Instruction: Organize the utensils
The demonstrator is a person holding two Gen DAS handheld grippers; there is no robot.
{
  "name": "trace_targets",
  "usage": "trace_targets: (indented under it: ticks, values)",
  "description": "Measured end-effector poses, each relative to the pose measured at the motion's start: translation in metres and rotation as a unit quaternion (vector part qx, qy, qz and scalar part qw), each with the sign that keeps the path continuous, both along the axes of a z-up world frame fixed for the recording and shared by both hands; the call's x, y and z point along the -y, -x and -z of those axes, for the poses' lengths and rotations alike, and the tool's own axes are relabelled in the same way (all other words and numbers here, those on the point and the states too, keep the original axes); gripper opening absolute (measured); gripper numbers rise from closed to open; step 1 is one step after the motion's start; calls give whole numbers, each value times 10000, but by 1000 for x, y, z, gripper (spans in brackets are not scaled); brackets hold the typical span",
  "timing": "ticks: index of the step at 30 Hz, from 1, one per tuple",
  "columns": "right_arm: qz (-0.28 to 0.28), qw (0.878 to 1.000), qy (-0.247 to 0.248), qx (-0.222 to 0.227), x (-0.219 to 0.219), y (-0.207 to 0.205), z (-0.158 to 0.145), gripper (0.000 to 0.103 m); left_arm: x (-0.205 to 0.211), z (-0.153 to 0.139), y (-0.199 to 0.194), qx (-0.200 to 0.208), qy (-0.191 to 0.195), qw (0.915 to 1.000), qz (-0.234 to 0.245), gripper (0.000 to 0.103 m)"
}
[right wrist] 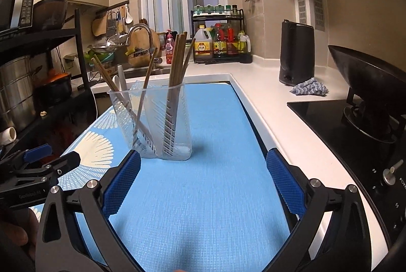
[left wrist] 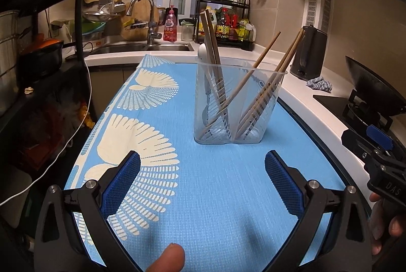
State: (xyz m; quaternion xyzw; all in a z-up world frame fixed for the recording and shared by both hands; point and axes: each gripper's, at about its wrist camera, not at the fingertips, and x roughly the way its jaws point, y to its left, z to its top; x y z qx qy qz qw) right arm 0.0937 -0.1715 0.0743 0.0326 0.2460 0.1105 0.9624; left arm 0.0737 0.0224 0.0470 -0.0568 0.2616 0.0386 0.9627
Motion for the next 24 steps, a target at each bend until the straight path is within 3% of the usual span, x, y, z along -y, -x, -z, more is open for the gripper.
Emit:
trace_targets:
  ticks: [24]
  values:
    - [-88,9999,50,-17,-7,1,0,97,4,-1,-2,-26,-97,9999,-29,96]
